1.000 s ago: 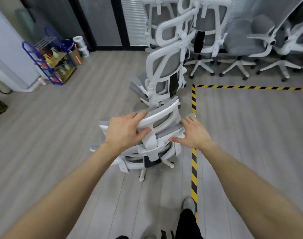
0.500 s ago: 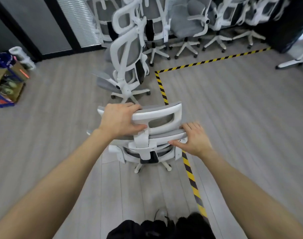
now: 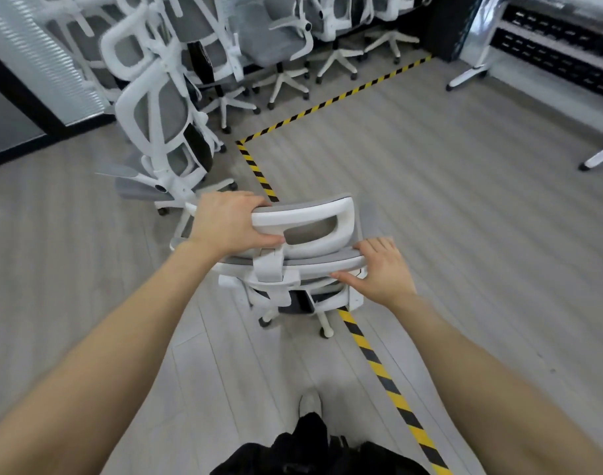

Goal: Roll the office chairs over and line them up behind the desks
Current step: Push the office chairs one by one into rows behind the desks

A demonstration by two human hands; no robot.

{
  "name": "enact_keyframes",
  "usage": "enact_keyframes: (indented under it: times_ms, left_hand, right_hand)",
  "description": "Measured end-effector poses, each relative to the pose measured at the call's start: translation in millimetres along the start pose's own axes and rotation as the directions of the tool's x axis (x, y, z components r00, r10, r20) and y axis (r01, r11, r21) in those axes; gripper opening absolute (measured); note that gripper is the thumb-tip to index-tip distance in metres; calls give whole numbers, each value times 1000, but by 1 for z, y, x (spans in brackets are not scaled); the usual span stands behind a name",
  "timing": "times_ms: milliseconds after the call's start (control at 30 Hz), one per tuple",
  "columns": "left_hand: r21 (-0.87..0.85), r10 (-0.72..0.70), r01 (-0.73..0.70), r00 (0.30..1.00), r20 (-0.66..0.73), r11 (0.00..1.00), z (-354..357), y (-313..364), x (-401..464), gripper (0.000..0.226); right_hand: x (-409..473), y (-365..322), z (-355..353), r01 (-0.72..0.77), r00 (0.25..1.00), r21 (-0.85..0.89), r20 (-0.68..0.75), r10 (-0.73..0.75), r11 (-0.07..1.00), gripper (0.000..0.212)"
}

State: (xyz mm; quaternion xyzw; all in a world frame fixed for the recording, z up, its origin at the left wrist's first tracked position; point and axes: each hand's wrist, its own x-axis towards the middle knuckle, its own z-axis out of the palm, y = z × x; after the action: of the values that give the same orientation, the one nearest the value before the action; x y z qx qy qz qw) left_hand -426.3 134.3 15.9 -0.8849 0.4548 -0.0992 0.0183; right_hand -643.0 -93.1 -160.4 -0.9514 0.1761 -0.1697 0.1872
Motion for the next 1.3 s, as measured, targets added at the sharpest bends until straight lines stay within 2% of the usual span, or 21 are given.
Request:
enact_keyframes:
  times_ms: [400, 733, 933, 1100, 1200, 1300]
  left_hand:
    - [-98, 240, -240, 971, -6, 966, -13, 177, 61, 72]
    - [-163, 532, -537, 843, -76, 827, -20, 315, 123, 72]
    - [-180, 696, -707, 707, -127, 684, -25, 401, 170, 68]
    - [-234, 808, -820, 563, -174, 522, -22, 458, 203, 65]
    - [-252, 864, -885, 447, -230, 391, -20, 487, 224, 65]
    - [-157, 896, -944, 327, -299, 292, -16, 526, 240, 56]
  right_hand:
    - [-124, 109, -85, -237, 959, -135, -193, 210, 962, 70]
    - [-207, 165, -140, -533, 823, -192, -346, 451, 824, 72]
    - [-237, 202, -168, -679, 702, -194, -456, 548, 708, 70]
    - [-250, 219, -178, -817, 540, -136, -519, 662, 560, 68]
    - [-250, 231, -186, -881, 452, -124, -508, 733, 457, 73]
    - [-247, 246, -192, -932, 354, -125, -510, 783, 340, 78]
